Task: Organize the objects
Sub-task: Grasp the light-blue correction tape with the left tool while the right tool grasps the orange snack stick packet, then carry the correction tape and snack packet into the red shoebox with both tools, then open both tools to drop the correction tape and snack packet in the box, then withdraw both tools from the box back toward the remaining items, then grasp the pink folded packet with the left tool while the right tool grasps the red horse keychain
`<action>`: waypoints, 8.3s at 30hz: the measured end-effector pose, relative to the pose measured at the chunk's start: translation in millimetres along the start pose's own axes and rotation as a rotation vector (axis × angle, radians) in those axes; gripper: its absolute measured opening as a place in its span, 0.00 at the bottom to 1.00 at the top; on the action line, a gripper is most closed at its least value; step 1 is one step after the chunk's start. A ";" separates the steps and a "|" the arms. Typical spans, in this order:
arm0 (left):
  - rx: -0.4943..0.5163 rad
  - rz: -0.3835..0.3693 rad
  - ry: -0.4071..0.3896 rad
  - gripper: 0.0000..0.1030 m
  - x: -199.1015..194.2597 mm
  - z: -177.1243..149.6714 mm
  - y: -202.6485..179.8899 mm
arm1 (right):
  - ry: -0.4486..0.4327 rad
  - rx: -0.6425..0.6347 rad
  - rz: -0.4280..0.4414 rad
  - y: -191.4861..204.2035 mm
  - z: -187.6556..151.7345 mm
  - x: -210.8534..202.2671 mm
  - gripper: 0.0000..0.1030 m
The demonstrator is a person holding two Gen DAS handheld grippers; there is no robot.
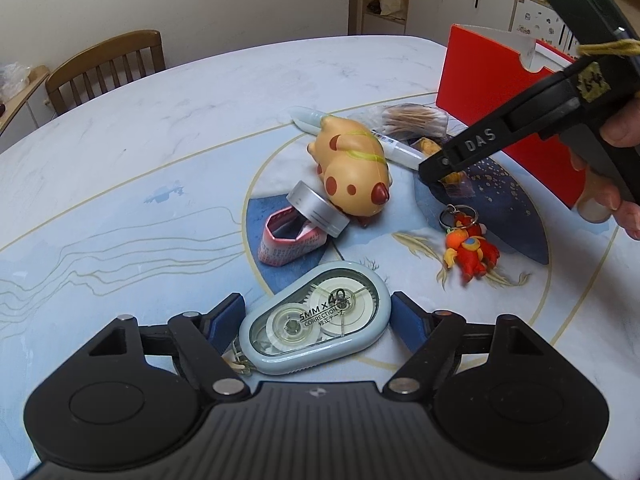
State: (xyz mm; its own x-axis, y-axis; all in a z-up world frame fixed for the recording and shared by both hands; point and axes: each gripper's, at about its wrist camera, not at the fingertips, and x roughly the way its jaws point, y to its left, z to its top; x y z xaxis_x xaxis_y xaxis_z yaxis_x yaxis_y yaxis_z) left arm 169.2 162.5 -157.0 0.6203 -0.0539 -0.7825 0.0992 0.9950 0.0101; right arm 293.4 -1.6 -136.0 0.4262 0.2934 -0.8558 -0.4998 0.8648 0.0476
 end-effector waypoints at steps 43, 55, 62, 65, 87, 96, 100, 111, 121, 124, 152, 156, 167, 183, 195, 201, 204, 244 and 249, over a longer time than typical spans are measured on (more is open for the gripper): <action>0.017 -0.087 -0.114 0.76 -73.0 66.5 -111.1 | -0.179 -0.029 0.169 -85.7 -64.3 -163.3 0.17; 0.094 -0.135 -0.158 0.76 -59.7 121.3 -178.4 | -0.243 0.049 0.143 -161.4 -61.7 -175.9 0.17; 0.128 -0.137 -0.165 0.76 -44.9 151.3 -213.9 | -0.267 0.115 0.127 -211.6 -62.3 -175.3 0.17; 0.142 -0.139 -0.163 0.76 -37.3 164.3 -229.1 | -0.274 0.135 0.115 -231.6 -63.2 -172.3 0.17; 0.146 -0.055 -0.110 0.76 46.6 248.9 -295.3 | -0.208 0.144 0.059 -301.0 -57.0 -129.4 0.17; 0.111 -0.001 -0.035 0.76 88.1 254.8 -289.7 | -0.118 0.205 0.069 -311.7 -49.4 -101.3 0.17; 0.104 0.000 0.010 0.76 104.0 253.6 -286.9 | -0.096 0.203 0.072 -311.6 -48.6 -93.8 0.17; 0.071 -0.004 0.071 0.76 126.4 247.9 -282.4 | -0.046 0.128 0.034 -303.4 -50.4 -78.0 0.17; 0.048 -0.026 0.120 0.77 133.6 242.8 -276.6 | -0.049 0.102 0.012 -302.3 -51.2 -78.1 0.21; 0.049 -0.027 0.119 0.77 132.0 242.5 -276.2 | -0.052 0.096 0.013 -302.9 -52.4 -79.2 0.23; 0.113 -0.097 -0.062 0.76 34.5 222.9 -271.9 | -0.141 0.095 0.047 -287.9 -54.6 -130.0 0.40; 0.124 -0.114 -0.081 0.76 18.9 214.2 -269.7 | -0.153 0.070 0.045 -276.1 -56.1 -139.4 0.41; 0.084 -0.160 -0.113 0.76 -14.1 189.0 -238.6 | -0.188 0.067 0.061 -242.8 -60.5 -161.6 0.51; -0.023 -0.159 -0.130 0.81 -57.8 133.7 -155.6 | -0.211 0.065 0.074 -163.6 -64.1 -173.0 0.77; -0.083 -0.125 -0.138 0.91 -73.5 93.9 -88.0 | -0.194 0.057 0.082 -107.2 -63.5 -160.3 0.97; -0.111 -0.139 -0.120 1.00 -71.6 75.2 -61.1 | -0.164 0.041 0.094 -78.5 -63.4 -148.4 0.97; -0.119 -0.130 -0.105 1.00 -68.3 65.2 -49.4 | -0.141 0.035 0.101 -64.1 -64.6 -141.2 0.97; -0.059 0.002 -0.035 0.99 29.6 23.0 45.6 | 0.066 -0.057 0.038 36.5 -51.2 -24.0 0.86; -0.046 -0.003 -0.049 0.97 32.9 23.6 46.1 | 0.069 -0.064 0.035 38.1 -50.3 -20.5 0.82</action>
State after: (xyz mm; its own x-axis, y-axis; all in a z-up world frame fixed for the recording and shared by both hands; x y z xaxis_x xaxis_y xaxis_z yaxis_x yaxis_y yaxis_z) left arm 212.5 204.6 -167.6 0.6573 -0.0597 -0.7512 0.0656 0.9976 -0.0220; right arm 227.7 4.9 -142.5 0.3561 0.2924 -0.8875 -0.5616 0.8261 0.0468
